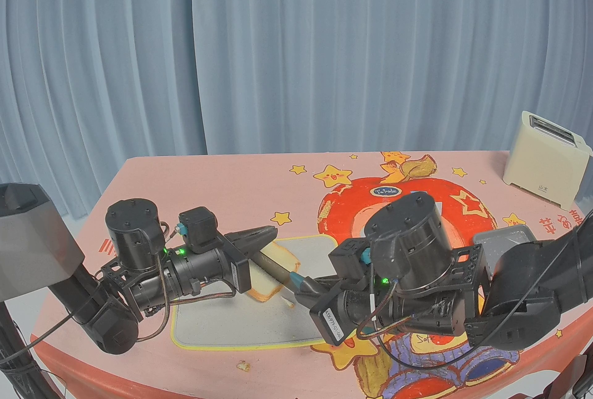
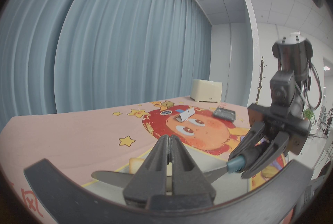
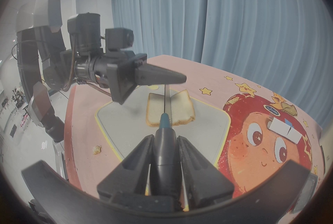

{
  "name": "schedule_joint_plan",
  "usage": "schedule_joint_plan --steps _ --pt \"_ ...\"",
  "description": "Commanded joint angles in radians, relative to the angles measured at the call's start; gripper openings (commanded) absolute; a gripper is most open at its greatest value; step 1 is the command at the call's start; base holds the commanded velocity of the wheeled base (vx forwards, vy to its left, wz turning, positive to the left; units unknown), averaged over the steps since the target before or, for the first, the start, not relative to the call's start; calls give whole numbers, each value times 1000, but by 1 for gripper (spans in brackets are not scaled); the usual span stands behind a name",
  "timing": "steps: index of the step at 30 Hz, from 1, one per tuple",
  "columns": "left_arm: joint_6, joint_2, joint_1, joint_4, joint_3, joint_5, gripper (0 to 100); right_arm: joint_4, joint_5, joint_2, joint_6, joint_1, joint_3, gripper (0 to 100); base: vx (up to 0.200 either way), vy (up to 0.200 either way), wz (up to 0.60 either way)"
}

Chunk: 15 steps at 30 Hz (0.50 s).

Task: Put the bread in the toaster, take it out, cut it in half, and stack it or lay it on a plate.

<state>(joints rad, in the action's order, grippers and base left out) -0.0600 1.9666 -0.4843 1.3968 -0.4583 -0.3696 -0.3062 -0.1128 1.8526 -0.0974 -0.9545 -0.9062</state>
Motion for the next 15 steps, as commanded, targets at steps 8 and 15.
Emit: schedule_joint_plan --steps 8,15 --pt "-14 -37 -4 16 0 0 0 4 21 5 -67 -20 -20 0 0 0 0" --pt "-7 6 -2 21 3 1 0 4 27 10 -70 -21 -23 0 0 0 0"
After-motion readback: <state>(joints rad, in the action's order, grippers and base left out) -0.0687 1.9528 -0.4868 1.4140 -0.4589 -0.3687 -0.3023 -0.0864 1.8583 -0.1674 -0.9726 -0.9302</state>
